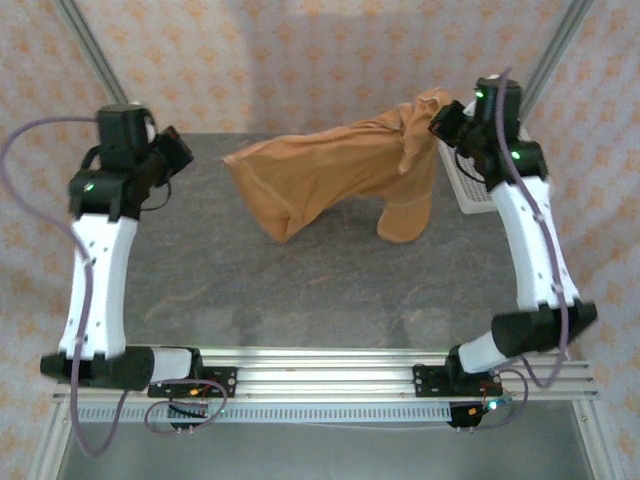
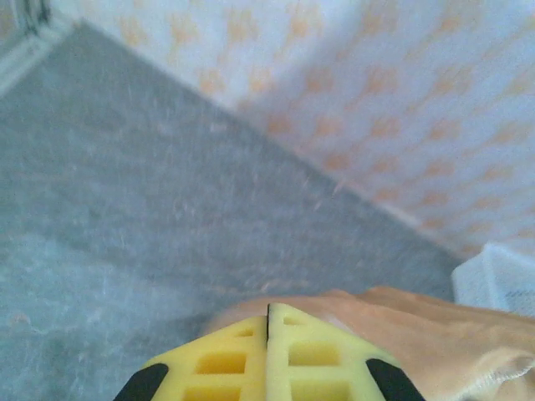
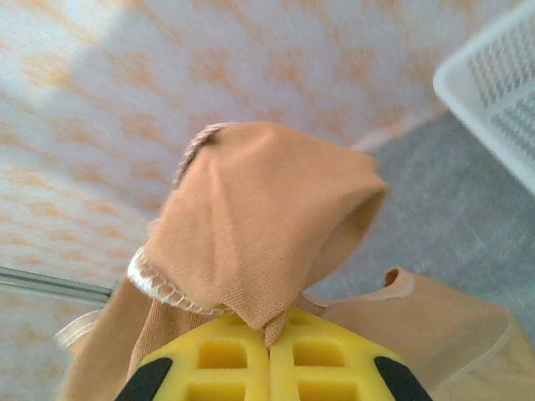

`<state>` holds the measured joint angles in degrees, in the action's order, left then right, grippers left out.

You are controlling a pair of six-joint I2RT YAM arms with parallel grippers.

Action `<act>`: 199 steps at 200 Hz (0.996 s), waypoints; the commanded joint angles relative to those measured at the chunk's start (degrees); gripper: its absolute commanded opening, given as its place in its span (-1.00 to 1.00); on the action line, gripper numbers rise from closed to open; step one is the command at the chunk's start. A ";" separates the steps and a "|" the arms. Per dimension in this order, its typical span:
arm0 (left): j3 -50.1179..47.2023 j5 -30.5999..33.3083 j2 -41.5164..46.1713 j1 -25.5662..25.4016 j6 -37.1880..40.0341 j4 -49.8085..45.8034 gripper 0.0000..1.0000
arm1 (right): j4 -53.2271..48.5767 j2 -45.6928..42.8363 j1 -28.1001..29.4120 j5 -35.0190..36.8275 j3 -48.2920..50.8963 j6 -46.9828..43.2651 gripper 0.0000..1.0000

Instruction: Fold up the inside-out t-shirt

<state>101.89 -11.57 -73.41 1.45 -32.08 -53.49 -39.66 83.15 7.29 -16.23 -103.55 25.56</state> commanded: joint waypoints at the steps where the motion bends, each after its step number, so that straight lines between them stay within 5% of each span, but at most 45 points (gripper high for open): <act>1: 2.83 0.93 3.90 1.54 -1.33 -3.04 -1.00 | -2.99 -4.57 -0.43 2.27 4.20 -1.15 -1.00; 37: 3.27 -2.58 7.76 1.71 -2.73 -2.31 -1.00 | -3.54 -13.16 -0.43 0.47 8.61 0.48 -1.00; 71: -10.11 -11.95 8.04 -0.01 -5.29 5.28 -1.00 | 0.57 -12.10 -0.49 -1.82 17.80 1.35 -1.00; 97: -21.29 -8.57 7.08 -7.50 -4.71 10.54 -0.99 | 2.49 -8.20 -0.57 -0.14 22.10 0.83 -1.00; 126: -32.73 -6.31 3.93 -18.84 -5.36 21.40 -0.43 | 2.84 -6.80 -0.87 2.84 23.76 0.90 -1.00; 143: -35.68 -5.93 -0.33 -24.01 -5.67 25.19 -0.34 | 3.55 -7.61 -0.92 3.42 24.38 1.15 -1.00; 199: -34.60 -2.38 -4.90 -25.28 -5.04 21.83 -0.32 | 2.56 -6.72 2.61 -10.20 17.73 3.59 -1.00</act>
<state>65.19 -17.96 -79.79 -24.34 -37.91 -30.98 -38.48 77.41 7.18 -20.38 -80.77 27.44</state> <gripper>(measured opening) 0.333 0.040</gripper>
